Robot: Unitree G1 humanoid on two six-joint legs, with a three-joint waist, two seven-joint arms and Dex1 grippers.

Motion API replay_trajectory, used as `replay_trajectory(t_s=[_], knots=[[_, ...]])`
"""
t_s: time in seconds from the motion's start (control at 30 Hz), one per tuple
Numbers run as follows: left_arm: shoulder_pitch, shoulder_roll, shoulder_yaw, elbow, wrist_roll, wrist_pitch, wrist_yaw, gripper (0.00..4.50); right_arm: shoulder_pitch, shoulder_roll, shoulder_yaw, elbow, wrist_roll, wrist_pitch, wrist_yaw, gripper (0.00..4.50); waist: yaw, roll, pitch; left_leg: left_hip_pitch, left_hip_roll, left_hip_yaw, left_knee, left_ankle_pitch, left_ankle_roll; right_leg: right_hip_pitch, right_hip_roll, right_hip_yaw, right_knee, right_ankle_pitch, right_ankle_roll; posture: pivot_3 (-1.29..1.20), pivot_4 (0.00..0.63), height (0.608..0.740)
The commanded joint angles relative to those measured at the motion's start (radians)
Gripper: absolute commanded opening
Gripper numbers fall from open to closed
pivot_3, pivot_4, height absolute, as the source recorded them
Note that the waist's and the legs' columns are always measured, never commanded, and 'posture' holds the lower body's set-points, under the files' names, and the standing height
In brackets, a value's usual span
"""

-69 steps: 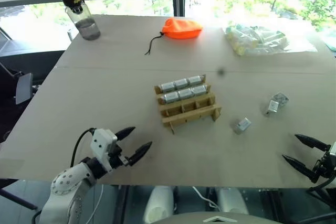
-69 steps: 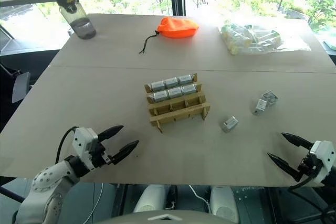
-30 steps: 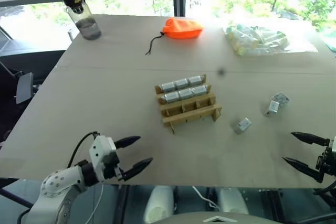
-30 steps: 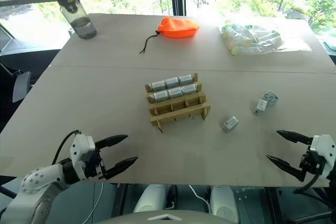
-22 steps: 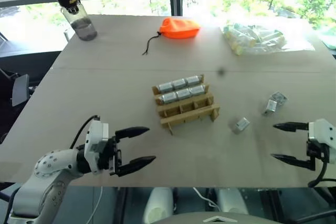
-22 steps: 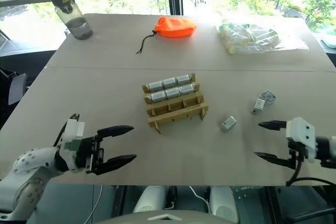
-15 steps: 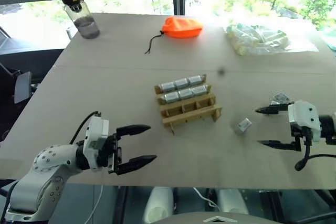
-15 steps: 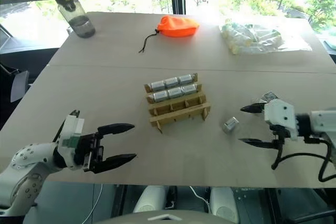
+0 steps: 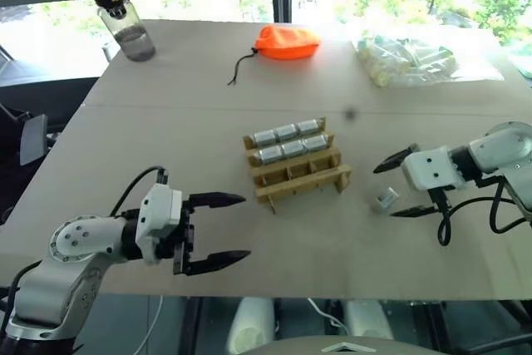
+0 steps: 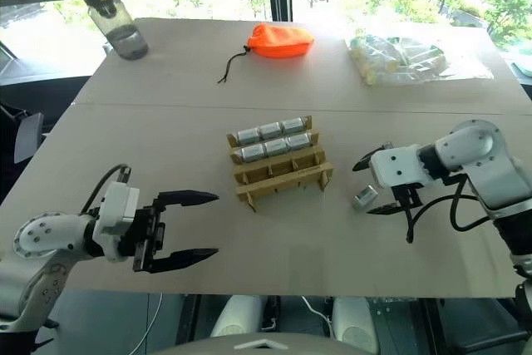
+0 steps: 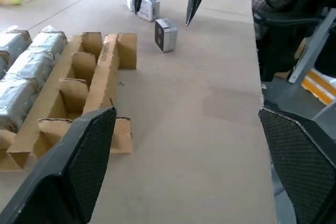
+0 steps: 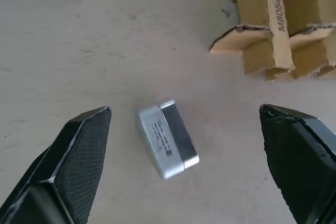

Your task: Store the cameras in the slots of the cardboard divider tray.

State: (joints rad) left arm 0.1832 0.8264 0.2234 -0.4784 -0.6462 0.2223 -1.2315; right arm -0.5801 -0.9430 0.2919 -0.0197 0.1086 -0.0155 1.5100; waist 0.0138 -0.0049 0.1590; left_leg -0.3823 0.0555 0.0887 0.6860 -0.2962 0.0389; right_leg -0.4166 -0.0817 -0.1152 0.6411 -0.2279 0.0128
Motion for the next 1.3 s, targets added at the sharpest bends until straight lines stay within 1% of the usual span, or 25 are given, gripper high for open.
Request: replay_trajectory(t_s=[0.03, 0.17, 0.33, 0.37, 0.4, 0.43, 0.5, 0.53, 0.57, 0.6, 0.63, 0.67, 0.87, 1.0, 1.1, 1.23, 1.27, 1.3], knots=[[-0.003, -0.011, -0.013, -0.07, -0.001, -0.003, 0.03, 4.49, -0.055, 0.0, 0.041, 0.019, -0.051, -0.055, 0.054, 4.5, 0.0, 0.0, 0.0, 0.0, 0.0, 0.0, 0.0, 0.0, 0.0, 0.0, 0.0, 0.0, 0.0, 0.0, 0.0, 0.0, 0.15, 0.726], [-0.007, -0.012, -0.012, -0.058, 0.012, -0.012, 0.04, 4.49, -0.09, -0.007, 0.083, 0.062, -0.103, -0.108, 0.076, 4.5, 0.0, 0.0, 0.0, 0.0, 0.0, 0.0, 0.0, 0.0, 0.0, 0.0, 0.0, 0.0, 0.0, 0.0, 0.0, 0.0, 0.15, 0.726], [-0.01, -0.015, -0.012, -0.053, 0.017, -0.019, 0.04, 4.49, -0.1, -0.007, 0.107, 0.1, -0.144, -0.157, 0.078, 4.5, 0.0, 0.0, 0.0, 0.001, 0.0, 0.0, 0.0, 0.0, 0.0, 0.0, 0.0, 0.0, 0.001, 0.0, 0.0, 0.0, 0.15, 0.726], [-0.011, -0.015, -0.013, -0.052, 0.018, -0.02, 0.04, 4.5, -0.101, -0.007, 0.108, 0.105, -0.148, -0.163, 0.078, 4.09, 0.0, 0.0, 0.0, 0.0, 0.0, 0.0, 0.0, 0.0, 0.0, 0.0, 0.0, 0.0, 0.0, 0.0, 0.0, 0.0, 0.15, 0.726], [-0.013, -0.014, -0.015, -0.05, 0.021, -0.022, 0.039, 4.5, -0.103, -0.007, 0.11, 0.11, -0.152, -0.171, 0.078, 3.97, 0.0, 0.0, 0.0, 0.0, 0.0, 0.0, 0.0, 0.0, 0.0, 0.0, 0.0, 0.0, 0.0, 0.0, 0.0, 0.0, 0.15, 0.726], [-0.015, -0.013, -0.017, -0.047, 0.024, -0.024, 0.037, 4.5, -0.106, -0.007, 0.111, 0.114, -0.155, -0.176, 0.078, 3.62, 0.0, 0.0, 0.0, 0.0, 0.0, 0.001, 0.0, 0.0, 0.0, 0.0, 0.0, 0.0, 0.0, 0.0, 0.0, 0.0, 0.15, 0.726], [-0.018, -0.013, -0.02, -0.042, 0.028, -0.028, 0.034, 4.5, -0.108, -0.009, 0.112, 0.12, -0.157, -0.185, 0.078, 2.75, 0.0, 0.001, 0.0, 0.0, 0.0, 0.001, 0.0, 0.0, 0.0, 0.0, 0.0, 0.0, 0.0, 0.0, 0.0, 0.0, 0.15, 0.726], [-0.02, -0.013, -0.021, -0.04, 0.028, -0.028, 0.033, 4.5, -0.108, -0.009, 0.112, 0.122, -0.157, -0.189, 0.079, 2.16, 0.0, 0.001, 0.0, 0.001, 0.0, 0.0, 0.0, 0.0, 0.0, 0.0, 0.0, 0.0, 0.001, 0.0, 0.0, 0.0, 0.15, 0.726], [-0.022, -0.012, -0.022, -0.038, 0.029, -0.03, 0.032, 4.5, -0.107, -0.009, 0.11, 0.119, -0.15, -0.187, 0.083, 1.75, -0.001, 0.001, 0.0, 0.001, 0.0, 0.001, 0.0, 0.0, 0.0, 0.0, 0.0, 0.0, 0.001, 0.0, 0.0, 0.0, 0.15, 0.726], [-0.025, -0.012, -0.024, -0.035, 0.03, -0.031, 0.03, 4.5, -0.102, -0.01, 0.106, 0.106, -0.131, -0.171, 0.093, 1.45, -0.001, 0.001, 0.0, 0.001, 0.0, 0.001, 0.0, 0.0, 0.0, 0.0, 0.0, 0.0, 0.001, 0.0, 0.0, 0.0, 0.15, 0.726], [-0.027, -0.012, -0.025, -0.032, 0.031, -0.032, 0.029, 4.5, -0.1, -0.01, 0.103, 0.097, -0.117, -0.159, 0.099, 0.98, -0.001, 0.001, 0.0, 0.001, 0.0, 0.001, 0.0, 0.0, 0.0, 0.0, 0.0, 0.0, 0.001, 0.0, 0.0, 0.0, 0.15, 0.726], [-0.03, -0.012, -0.026, -0.029, 0.032, -0.033, 0.028, 4.5, -0.099, -0.01, 0.098, 0.077, -0.094, -0.135, 0.103, 0.74, -0.001, 0.001, 0.0, 0.001, 0.0, 0.001, 0.0, 0.0, 0.0, 0.0, 0.0, 0.0, 0.001, 0.0, 0.0, 0.0, 0.15, 0.726], [-0.043, -0.014, -0.029, -0.013, 0.038, -0.038, 0.025, 4.5, -0.119, -0.005, 0.068, -0.047, 0.012, 0.071, 0.088, 0.73, -0.001, 0.001, 0.001, 0.0, 0.0, 0.0, 0.0, 0.0, 0.0, 0.0, 0.0, 0.0, 0.001, 0.0, 0.0, 0.0, 0.15, 0.726], [-0.084, -0.029, -0.044, 0.035, 0.07, -0.06, 0.038, 4.5, -0.183, 0.066, 0.062, -0.162, 0.137, 0.328, 0.048, 0.73, -0.001, 0.001, 0.001, 0.001, 0.0, 0.0, 0.0, 0.0, 0.0, 0.0, 0.0, 0.0, 0.001, 0.0, 0.0, 0.0, 0.15, 0.726], [-0.096, -0.033, -0.041, 0.062, 0.079, -0.071, 0.033, 4.5, -0.255, 0.154, 0.092, -0.152, 0.049, 0.343, -0.06, 0.73, -0.006, 0.001, 0.001, 0.0, 0.0, -0.001, 0.0, 0.0, 0.0, 0.0, 0.0, 0.0, 0.001, 0.0, 0.0, 0.0, 0.15, 0.726], [-0.103, -0.033, -0.028, 0.1, 0.09, -0.093, 0.027, 4.5, -0.406, 0.292, 0.146, -0.11, 0.034, 0.524, -0.102, 0.73, -0.008, 0.002, 0.001, 0.0, 0.001, 0.0, 0.0, 0.0, 0.0, -0.001, 0.001, 0.0, 0.002, 0.0, 0.0, 0.0, 0.15, 0.726], [-0.106, -0.033, -0.025, 0.109, 0.094, -0.098, 0.027, 4.5, -0.445, 0.322, 0.171, -0.083, 0.003, 0.56, -0.123, 0.73, -0.009, 0.002, 0.001, 0.0, 0.001, 0.0, 0.0, 0.0, 0.0, -0.001, 0.001, 0.0, 0.002, 0.0, 0.0, 0.0, 0.15, 0.726], [-0.108, -0.034, -0.021, 0.117, 0.098, -0.103, 0.029, 4.5, -0.48, 0.354, 0.2, -0.047, -0.042, 0.545, -0.146, 0.73, -0.01, 0.002, 0.001, -0.001, 0.0, 0.0, 0.0, 0.0, 0.0, -0.002, 0.001, 0.0, 0.002, 0.0, -0.001, 0.0, 0.15, 0.726]])
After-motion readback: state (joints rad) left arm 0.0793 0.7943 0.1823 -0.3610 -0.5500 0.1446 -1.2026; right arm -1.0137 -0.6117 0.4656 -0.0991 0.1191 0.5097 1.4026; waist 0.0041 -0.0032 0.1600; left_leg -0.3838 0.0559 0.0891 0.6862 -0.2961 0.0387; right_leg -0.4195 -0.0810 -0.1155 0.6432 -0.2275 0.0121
